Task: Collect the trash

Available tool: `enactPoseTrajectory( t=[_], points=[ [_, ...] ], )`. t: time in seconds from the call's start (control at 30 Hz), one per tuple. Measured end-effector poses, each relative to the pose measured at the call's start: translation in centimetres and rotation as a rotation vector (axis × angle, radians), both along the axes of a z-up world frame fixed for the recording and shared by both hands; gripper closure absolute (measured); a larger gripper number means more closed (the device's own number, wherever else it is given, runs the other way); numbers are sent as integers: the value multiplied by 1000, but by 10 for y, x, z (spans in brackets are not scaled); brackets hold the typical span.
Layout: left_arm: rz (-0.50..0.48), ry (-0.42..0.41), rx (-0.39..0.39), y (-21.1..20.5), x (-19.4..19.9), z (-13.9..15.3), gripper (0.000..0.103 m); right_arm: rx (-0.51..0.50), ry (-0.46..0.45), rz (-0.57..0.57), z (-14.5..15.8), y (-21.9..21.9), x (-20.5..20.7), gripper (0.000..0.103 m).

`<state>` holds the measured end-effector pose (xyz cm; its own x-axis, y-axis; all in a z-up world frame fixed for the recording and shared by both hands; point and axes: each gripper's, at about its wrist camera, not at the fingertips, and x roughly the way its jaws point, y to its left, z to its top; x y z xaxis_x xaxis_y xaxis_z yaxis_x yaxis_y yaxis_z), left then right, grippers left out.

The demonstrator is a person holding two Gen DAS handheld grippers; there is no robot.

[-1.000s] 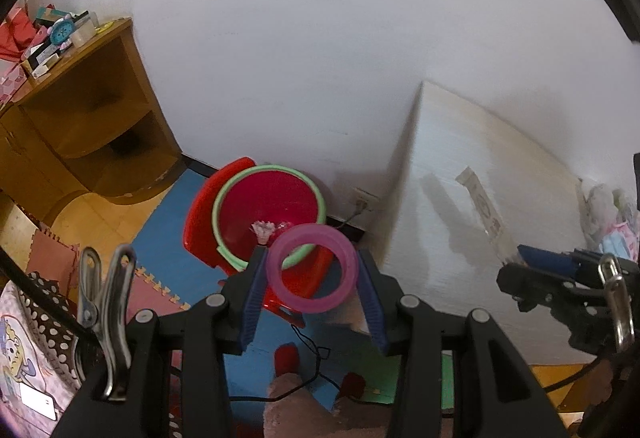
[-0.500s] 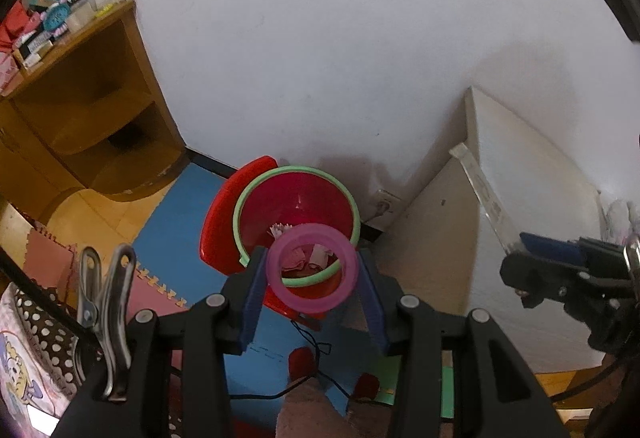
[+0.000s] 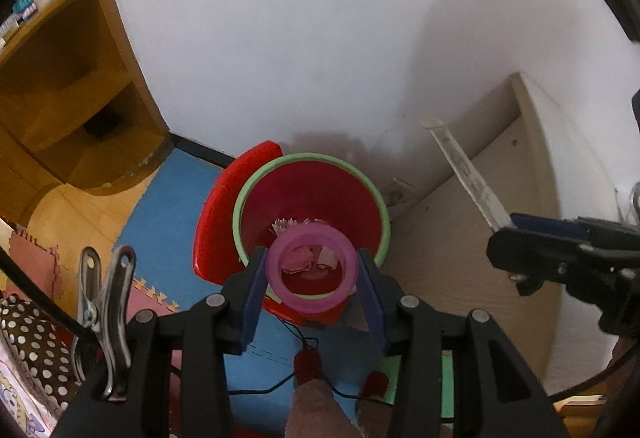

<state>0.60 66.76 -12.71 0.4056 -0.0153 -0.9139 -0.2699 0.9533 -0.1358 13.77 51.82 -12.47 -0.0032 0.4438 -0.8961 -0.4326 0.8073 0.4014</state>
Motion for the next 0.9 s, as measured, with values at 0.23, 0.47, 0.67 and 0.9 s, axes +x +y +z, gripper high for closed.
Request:
enactPoseTrajectory(
  t=[0.23, 0.47, 0.67, 0.9],
  points=[
    [-14, 23, -49, 16, 18, -45, 58, -70, 73, -26, -55, 30, 28, 64],
    [-30, 64, -71, 30, 39, -86, 58, -127, 125, -46, -96, 36, 43, 64],
    [-60, 91, -88, 28, 53, -108, 58, -157, 155, -59, -119, 42, 51, 64],
    [-122, 92, -82, 24, 61, -121, 58, -182, 181, -79, -134, 41, 55, 64]
  ],
)
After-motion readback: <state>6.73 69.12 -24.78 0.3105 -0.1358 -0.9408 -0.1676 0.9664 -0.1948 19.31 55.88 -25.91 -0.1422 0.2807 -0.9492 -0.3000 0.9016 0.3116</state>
